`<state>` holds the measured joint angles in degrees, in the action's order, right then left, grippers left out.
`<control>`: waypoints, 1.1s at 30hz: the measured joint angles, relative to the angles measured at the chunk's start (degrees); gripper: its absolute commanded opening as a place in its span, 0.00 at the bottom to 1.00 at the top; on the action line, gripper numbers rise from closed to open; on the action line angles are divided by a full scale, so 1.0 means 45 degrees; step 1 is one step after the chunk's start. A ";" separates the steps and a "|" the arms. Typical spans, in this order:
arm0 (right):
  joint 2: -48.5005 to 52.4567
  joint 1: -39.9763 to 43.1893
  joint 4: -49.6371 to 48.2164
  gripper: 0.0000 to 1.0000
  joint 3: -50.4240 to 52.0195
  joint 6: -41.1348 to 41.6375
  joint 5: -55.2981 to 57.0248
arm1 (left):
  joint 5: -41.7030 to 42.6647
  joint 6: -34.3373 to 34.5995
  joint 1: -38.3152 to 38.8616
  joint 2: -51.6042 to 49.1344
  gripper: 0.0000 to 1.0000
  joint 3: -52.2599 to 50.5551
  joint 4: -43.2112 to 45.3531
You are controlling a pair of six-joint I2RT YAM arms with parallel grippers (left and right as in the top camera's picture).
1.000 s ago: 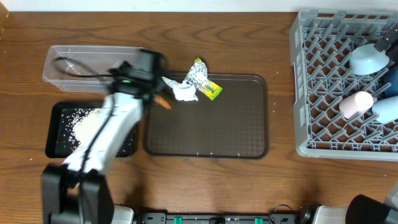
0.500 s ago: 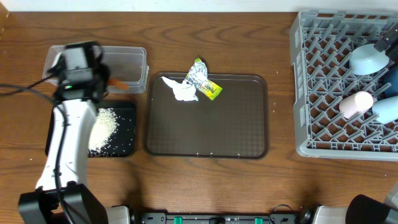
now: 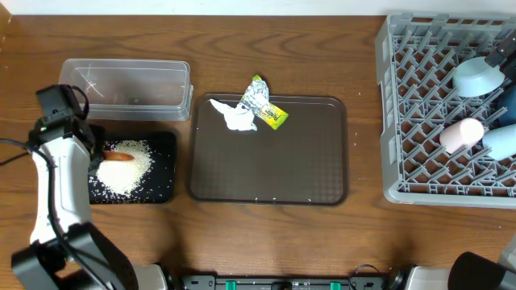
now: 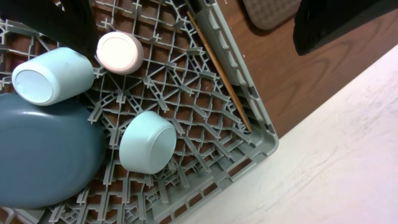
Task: Sort waste into correct bins and load items into the dishwasher rack
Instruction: 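Lower the carrot onto the rice and open the left gripper, then move the left gripper to the white tissue and grasp it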
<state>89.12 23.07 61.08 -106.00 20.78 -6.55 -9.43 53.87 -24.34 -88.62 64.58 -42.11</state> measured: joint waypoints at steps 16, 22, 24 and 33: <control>0.0000 0.0000 0.0000 0.99 0.0000 0.0000 0.0000 | -0.0092 0.0078 0.0000 -0.1768 0.36 -0.0491 0.0364; 0.0000 0.0000 0.0000 0.99 0.0000 0.0000 0.0000 | -0.0102 -0.0024 0.0000 -0.1763 0.43 -0.0491 0.0291; 0.0000 0.0000 0.0000 0.99 0.0000 0.0005 0.0000 | 0.0073 -0.0170 0.0000 -0.1744 0.44 -0.0491 0.0257; 0.0000 0.0000 0.0000 0.99 0.0000 0.0000 0.0000 | 0.2487 -0.1486 0.0010 0.0656 0.93 -0.0481 0.0272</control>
<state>89.12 23.07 61.08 -106.00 20.78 -6.55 1.76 47.18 -24.29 -85.67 62.41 -40.88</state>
